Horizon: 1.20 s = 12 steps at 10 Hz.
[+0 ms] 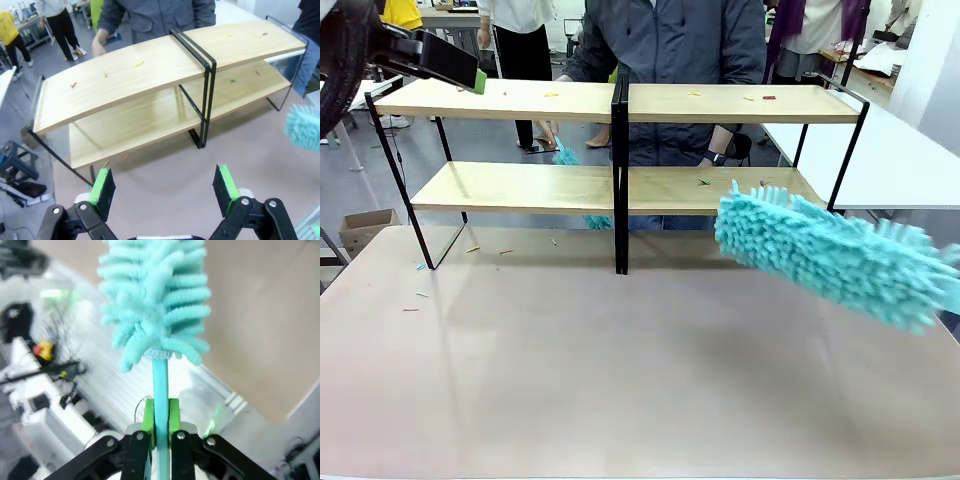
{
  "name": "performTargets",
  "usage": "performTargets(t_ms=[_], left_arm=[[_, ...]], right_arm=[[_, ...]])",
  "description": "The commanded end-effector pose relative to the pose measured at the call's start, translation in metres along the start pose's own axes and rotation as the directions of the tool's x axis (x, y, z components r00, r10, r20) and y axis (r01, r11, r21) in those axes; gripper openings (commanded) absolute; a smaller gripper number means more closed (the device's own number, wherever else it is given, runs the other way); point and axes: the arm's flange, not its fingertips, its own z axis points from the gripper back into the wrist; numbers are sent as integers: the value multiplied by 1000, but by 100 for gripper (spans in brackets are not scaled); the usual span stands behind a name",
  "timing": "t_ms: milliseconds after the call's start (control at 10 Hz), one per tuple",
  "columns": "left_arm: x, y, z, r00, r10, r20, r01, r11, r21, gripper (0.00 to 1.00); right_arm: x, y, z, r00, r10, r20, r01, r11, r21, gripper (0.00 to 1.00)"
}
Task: Clean the shelves.
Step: Clean a randomly selected level of the Shelf with the Duster.
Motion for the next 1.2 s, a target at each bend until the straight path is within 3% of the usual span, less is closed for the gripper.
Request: performTargets(t_ms=[0,100,200,500,600,700,800,1100], left_arm=[[0,2,1,1000,0,1,0,1000,0,100],[0,2,1,1000,0,1,0,1000,0,100],[0,2,1,1000,0,1,0,1000,0,100],[0,2,1,1000,0,1,0,1000,0,100],[0,2,1,1000,0,1,0,1000,0,100],[0,2,1,1000,0,1,0,1000,0,100],[0,2,1,1000,0,1,0,1000,0,100],[0,2,1,1000,0,1,0,1000,0,100]], right_arm=[[-19,-21,29,988,66,140,-82,991,106,13],[-22,-27,39,930,124,346,-173,978,114,13],[-23,-30,43,871,151,467,-216,972,88,13],[-21,-46,52,667,109,737,-204,978,40,13],[-18,-56,51,641,67,765,-172,983,58,13],[-11,-62,41,658,45,752,-163,983,84,13],[-25,-52,76,689,39,723,-129,989,69,13],[-19,-59,76,682,24,731,-120,990,79,13]])
